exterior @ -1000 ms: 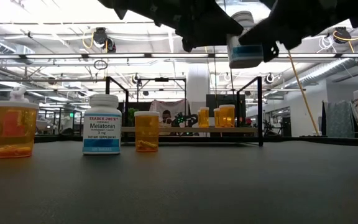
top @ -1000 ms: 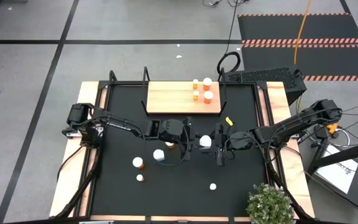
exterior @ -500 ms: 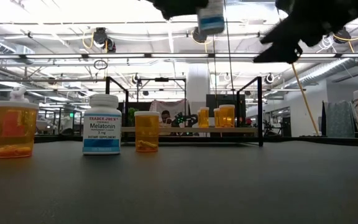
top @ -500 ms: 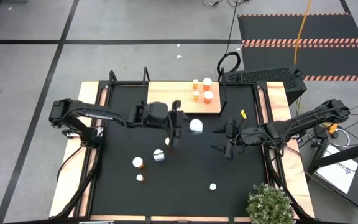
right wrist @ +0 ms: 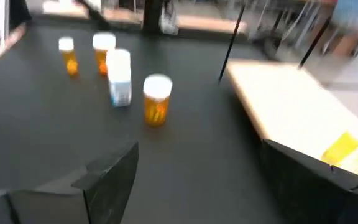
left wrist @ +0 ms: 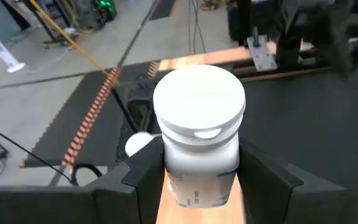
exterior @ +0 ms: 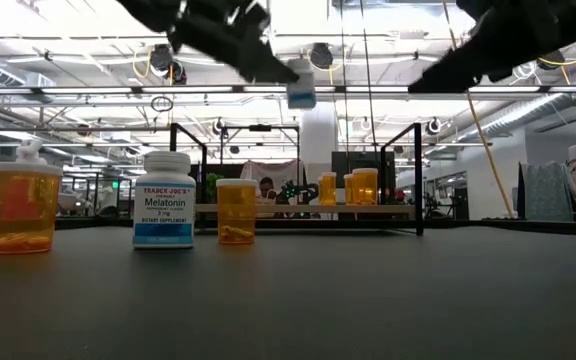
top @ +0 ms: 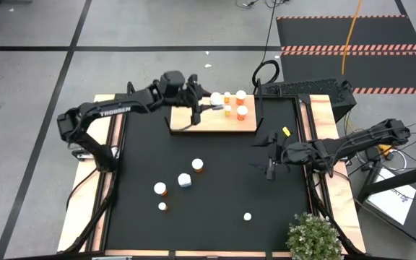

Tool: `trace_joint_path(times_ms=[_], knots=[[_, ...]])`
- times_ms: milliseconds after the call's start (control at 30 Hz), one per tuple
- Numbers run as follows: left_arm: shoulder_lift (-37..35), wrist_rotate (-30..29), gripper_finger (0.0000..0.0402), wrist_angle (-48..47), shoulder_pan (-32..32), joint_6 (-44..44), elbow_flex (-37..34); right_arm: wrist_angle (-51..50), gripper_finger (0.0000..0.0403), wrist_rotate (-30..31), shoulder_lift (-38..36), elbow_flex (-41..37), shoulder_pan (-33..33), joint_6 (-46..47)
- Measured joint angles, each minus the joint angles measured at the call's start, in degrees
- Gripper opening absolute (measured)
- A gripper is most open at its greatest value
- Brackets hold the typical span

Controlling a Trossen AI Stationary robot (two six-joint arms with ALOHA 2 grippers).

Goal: Pick and place medicine bottles onto shelf by color
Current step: Put the right white pill bottle on the shelf

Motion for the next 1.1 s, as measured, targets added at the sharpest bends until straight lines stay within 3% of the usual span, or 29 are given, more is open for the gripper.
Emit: trace_joint_path(times_ms=[267,500,833,1100], knots=[[8.1,11.8,0.0181,6.7,9.6,1.3,0.0,0.8,0.0318,0.0,-5.0,0.0,-3.8,-9.7],[14.5,13.6,0.0182,13.6,14.1,-0.2,0.0,0.7,0.0283,0.0,-6.4,0.0,-7.3,-14.5],[16.1,16.2,0.0182,13.1,15.9,0.1,0.3,-1.6,0.0235,-0.2,-6.3,0.0,-9.4,-14.0],[16.1,16.2,0.0182,1.5,15.5,4.3,9.7,-1.5,0.0212,-0.2,-6.2,0.0,-9.4,-14.4]])
